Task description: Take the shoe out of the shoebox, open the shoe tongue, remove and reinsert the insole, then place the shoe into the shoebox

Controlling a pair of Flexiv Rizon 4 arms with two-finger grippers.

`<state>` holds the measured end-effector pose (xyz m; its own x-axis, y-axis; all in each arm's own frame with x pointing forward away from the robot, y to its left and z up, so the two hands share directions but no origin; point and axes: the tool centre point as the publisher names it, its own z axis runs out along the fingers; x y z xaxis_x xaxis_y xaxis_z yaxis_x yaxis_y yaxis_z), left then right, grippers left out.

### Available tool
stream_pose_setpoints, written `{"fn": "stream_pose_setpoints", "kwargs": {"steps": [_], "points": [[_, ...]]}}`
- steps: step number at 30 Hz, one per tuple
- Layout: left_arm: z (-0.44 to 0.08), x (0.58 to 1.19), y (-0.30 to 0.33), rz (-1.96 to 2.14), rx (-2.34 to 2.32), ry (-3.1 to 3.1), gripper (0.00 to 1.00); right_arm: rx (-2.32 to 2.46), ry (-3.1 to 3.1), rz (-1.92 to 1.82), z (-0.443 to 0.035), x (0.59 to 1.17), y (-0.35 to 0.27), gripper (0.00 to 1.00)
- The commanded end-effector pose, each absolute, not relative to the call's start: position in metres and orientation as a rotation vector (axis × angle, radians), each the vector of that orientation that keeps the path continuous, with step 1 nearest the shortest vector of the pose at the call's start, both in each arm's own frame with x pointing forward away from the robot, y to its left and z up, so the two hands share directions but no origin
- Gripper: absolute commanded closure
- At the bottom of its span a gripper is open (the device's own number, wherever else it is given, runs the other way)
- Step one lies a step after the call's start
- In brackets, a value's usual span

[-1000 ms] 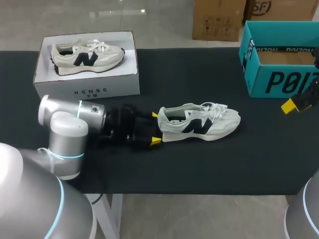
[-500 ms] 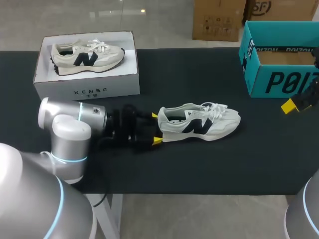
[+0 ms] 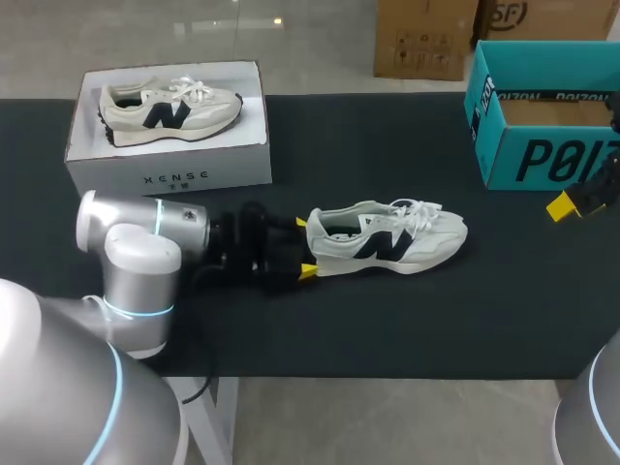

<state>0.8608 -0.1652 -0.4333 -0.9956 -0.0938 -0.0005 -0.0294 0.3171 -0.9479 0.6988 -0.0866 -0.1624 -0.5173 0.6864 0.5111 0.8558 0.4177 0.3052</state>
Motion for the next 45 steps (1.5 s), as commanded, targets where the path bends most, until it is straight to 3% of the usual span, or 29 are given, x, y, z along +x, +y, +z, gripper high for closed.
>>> {"fn": "stream_pose_setpoints", "kwargs": {"steps": [1,12,13,14,38,45], "points": [[-0.44,0.865,-0.174,-1.791,-0.126,2.517,0.0,-1.336,-2.369,-0.777,-0.163,0.699,-0.087,0.0],[-0.448,0.863,-0.178,-1.804,-0.125,2.527,0.0,-1.336,-2.369,-0.777,-0.163,0.699,-0.087,0.0],[-0.448,0.863,-0.178,-1.795,-0.125,2.533,0.62,-1.336,-2.369,-0.777,-0.163,0.699,-0.087,0.0],[-0.447,0.862,-0.177,-1.792,-0.122,2.534,1.0,-1.336,-2.369,-0.777,-0.163,0.699,-0.087,0.0],[-0.447,0.862,-0.176,-1.791,-0.114,2.533,1.0,-1.336,-2.369,-0.777,-0.163,0.699,-0.087,0.0],[-0.447,0.862,-0.176,-1.791,-0.114,2.533,1.0,-1.487,-2.492,-0.632,-0.141,0.699,-0.037,0.0]]}}
